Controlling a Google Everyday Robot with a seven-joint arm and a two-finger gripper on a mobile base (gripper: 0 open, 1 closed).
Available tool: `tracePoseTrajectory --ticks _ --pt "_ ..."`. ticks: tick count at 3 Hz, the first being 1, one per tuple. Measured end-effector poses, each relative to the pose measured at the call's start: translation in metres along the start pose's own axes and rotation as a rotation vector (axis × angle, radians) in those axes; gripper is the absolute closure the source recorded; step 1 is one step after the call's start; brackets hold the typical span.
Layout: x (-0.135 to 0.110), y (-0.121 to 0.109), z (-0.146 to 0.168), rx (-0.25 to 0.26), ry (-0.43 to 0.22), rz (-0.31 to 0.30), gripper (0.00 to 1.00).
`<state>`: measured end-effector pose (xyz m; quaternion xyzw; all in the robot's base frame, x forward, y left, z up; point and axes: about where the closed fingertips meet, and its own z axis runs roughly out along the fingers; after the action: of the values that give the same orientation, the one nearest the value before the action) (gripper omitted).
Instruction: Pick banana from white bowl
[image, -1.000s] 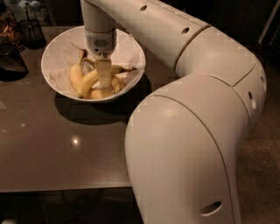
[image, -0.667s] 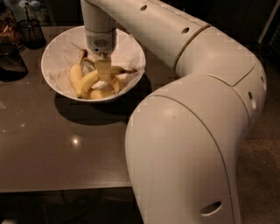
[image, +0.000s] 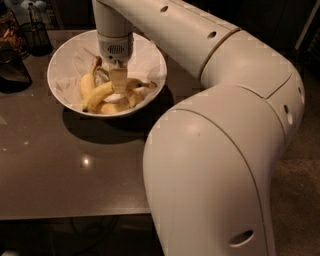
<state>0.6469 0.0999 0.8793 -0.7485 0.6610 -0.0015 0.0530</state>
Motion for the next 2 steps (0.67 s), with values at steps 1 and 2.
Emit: tracePoseTrajectory --ticks 1,2 --pt "0.004 -0.001 -0.019 0.053 -0.047 0.010 1.00" --pt "0.010 0.002 -0.044 0.097 -0.093 0.015 1.00"
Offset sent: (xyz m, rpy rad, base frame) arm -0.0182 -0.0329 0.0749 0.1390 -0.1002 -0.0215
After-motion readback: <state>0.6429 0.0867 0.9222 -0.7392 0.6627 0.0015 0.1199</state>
